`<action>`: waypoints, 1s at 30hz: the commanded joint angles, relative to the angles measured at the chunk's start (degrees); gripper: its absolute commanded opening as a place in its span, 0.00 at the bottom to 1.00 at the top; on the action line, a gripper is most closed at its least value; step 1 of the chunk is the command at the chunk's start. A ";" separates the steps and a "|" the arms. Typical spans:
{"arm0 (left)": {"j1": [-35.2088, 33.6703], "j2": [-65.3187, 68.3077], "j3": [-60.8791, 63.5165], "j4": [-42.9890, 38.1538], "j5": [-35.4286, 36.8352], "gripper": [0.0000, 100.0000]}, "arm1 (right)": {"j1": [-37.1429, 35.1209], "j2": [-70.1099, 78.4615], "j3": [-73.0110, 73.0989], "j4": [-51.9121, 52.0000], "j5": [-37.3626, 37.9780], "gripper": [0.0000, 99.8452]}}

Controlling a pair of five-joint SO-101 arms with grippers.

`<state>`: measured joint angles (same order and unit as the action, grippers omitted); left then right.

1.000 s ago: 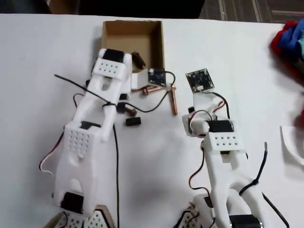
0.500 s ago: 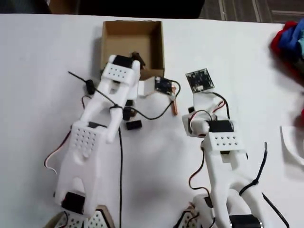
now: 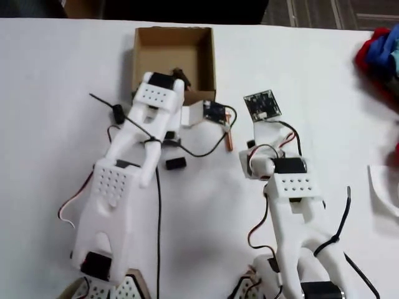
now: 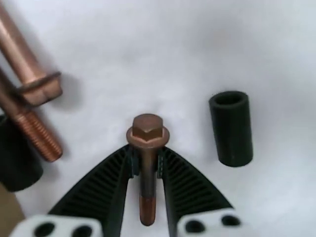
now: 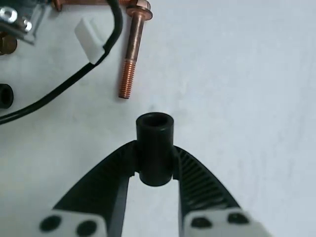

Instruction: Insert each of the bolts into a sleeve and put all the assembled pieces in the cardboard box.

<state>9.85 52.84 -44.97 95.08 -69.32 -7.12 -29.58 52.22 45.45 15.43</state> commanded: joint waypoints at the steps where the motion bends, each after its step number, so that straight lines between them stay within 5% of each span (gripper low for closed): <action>1: -1.76 -2.37 -6.11 0.88 10.37 0.02 | 0.57 -2.07 -0.26 -1.01 -0.53 0.02; 11: -7.65 -8.44 -22.81 7.21 48.62 0.02 | 0.57 -2.07 0.18 -1.19 -0.53 0.02; 21: -5.45 -31.65 -9.01 7.30 61.36 0.03 | -0.04 -2.95 11.69 -17.98 -1.14 0.02; 26: -4.57 -42.81 0.48 4.57 68.31 0.03 | -2.07 -11.30 13.54 -20.79 -12.57 0.02; 30: -3.34 -50.90 5.76 -0.09 74.29 0.03 | -8.31 -17.45 13.98 -28.09 -14.51 0.02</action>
<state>5.10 10.55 -41.45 98.51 1.19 -11.52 -41.98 66.37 23.12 2.42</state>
